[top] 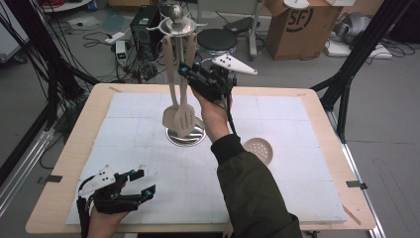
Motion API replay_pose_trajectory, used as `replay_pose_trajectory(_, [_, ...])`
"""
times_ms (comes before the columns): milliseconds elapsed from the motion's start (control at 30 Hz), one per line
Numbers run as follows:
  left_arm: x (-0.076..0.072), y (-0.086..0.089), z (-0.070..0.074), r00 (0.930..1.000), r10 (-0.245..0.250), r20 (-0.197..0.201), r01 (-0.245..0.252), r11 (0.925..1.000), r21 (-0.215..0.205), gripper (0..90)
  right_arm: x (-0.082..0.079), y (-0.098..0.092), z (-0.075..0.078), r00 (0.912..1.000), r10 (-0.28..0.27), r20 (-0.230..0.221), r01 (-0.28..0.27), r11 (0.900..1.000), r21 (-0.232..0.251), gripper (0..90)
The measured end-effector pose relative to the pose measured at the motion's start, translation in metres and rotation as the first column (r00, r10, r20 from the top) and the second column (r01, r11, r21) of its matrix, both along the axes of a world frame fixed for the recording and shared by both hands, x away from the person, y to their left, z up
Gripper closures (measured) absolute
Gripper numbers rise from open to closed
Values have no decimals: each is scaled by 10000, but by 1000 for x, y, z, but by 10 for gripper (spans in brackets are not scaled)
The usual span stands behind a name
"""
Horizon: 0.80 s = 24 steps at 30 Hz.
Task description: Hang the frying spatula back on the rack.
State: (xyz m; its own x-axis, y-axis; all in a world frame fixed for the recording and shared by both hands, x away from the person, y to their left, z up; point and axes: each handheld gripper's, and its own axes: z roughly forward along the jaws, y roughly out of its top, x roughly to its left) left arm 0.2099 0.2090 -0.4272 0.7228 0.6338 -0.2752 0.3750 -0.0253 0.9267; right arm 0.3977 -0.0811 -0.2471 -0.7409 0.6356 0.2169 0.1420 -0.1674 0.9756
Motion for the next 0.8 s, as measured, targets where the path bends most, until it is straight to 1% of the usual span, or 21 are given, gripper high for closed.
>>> replay_pose_trajectory(200, [0, 1, 0, 10000, 28, 15, -28, 10000, 11, 257, 1, 2, -2, 9999, 123, -20, -123, 9999, -33, 711])
replay_pose_trajectory(300, [0, 0, 0, 10000, 13, 24, -13, 10000, 7, 257, 0, 2, -3, 10000, 86, -7, -86, 10000, -20, 709])
replay_pose_trajectory(400, [0, 0, 0, 10000, 14, 26, -14, 10000, -6, 257, 0, 1, -5, 9999, 118, -19, -118, 9998, 160, 693])
replay_pose_trajectory(433, [0, 0, 0, 10000, 45, 20, -45, 10000, 6, 257, 1, 0, -5, 9999, 125, 25, -125, 9997, 199, 660])
replay_pose_trajectory(467, [0, 0, 0, 10000, 14, 25, -14, 10000, 23, 257, 0, -1, -6, 9999, 121, 16, -122, 9995, 302, 596])
replay_pose_trajectory(500, [0, 0, 0, 10000, -2, 0, 2, 10000, 12, 257, 0, -1, -6, 9999, 110, 5, -110, 9993, 350, 557])
replay_pose_trajectory(533, [0, 0, 0, 10000, -10, -1, 10, 10000, 26, 257, 0, -2, -6, 9999, 166, 5, -166, 9990, 413, 524])
replay_pose_trajectory(600, [0, 0, 0, 10000, 1, -2, -1, 10000, 20, 257, 0, -4, -6, 9999, 96, 67, -99, 9988, 471, 462])
replay_pose_trajectory(633, [0, 0, 0, 10000, 10, -1, -10, 10000, 13, 257, 0, -5, -7, 9999, 85, 67, -88, 9986, 529, 441])
replay_pose_trajectory(700, [0, 0, 0, 10000, 4, -3, -4, 10000, 22, 257, 0, -8, -7, 9999, 107, 108, -114, 9974, 712, 431])
replay_pose_trajectory(800, [0, -1, 0, 10000, 13, -15, -13, 10000, 25, 257, -3, -14, -9, 9990, 68, 433, -116, 9936, 1120, 429])
